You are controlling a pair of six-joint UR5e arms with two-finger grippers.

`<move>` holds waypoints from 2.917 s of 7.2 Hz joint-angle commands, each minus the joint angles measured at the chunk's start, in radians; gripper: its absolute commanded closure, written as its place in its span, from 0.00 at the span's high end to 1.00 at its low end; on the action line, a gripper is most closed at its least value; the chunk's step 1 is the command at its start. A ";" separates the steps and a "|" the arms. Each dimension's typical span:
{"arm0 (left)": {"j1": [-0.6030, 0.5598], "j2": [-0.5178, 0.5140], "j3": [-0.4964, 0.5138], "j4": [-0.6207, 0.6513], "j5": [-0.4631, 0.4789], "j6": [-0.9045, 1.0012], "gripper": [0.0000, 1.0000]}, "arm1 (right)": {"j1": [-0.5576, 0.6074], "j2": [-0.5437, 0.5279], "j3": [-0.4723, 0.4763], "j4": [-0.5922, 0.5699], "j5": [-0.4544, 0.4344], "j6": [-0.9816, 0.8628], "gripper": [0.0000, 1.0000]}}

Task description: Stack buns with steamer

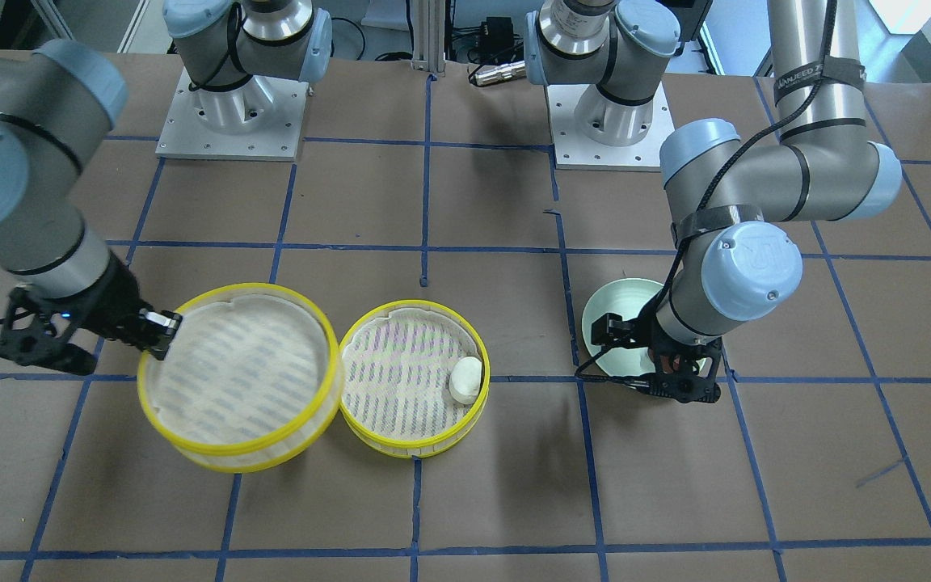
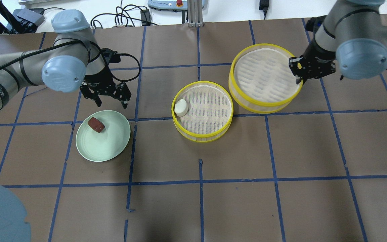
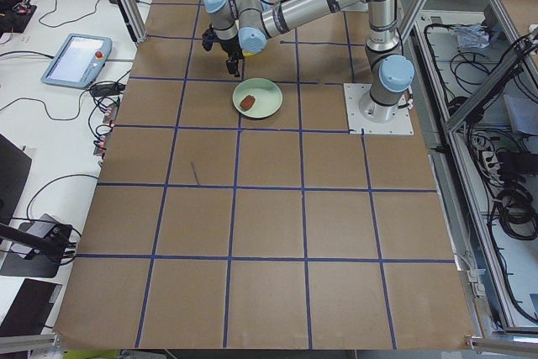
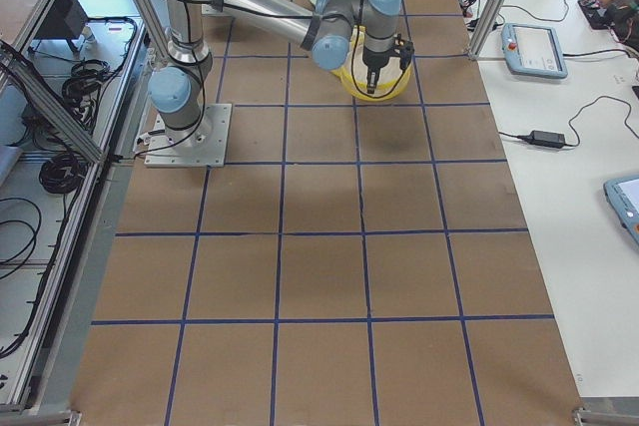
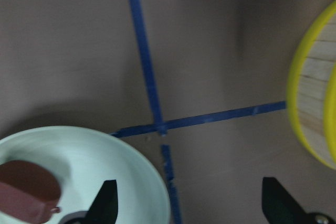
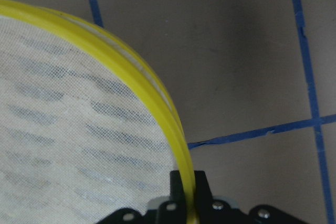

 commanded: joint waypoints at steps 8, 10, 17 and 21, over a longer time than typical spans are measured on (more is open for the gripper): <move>0.019 -0.084 -0.130 0.125 0.174 0.010 0.27 | 0.321 0.107 -0.026 0.009 -0.030 0.377 0.09; 0.019 -0.060 -0.102 0.112 0.164 0.011 0.18 | 0.319 0.111 -0.026 0.009 -0.029 0.377 0.09; -0.080 -0.006 0.123 -0.260 -0.726 -0.486 0.14 | 0.318 0.115 -0.018 0.009 -0.037 0.372 0.51; -0.163 -0.014 0.120 -0.199 -0.817 -0.541 0.99 | 0.196 0.020 -0.040 0.050 -0.038 0.224 0.96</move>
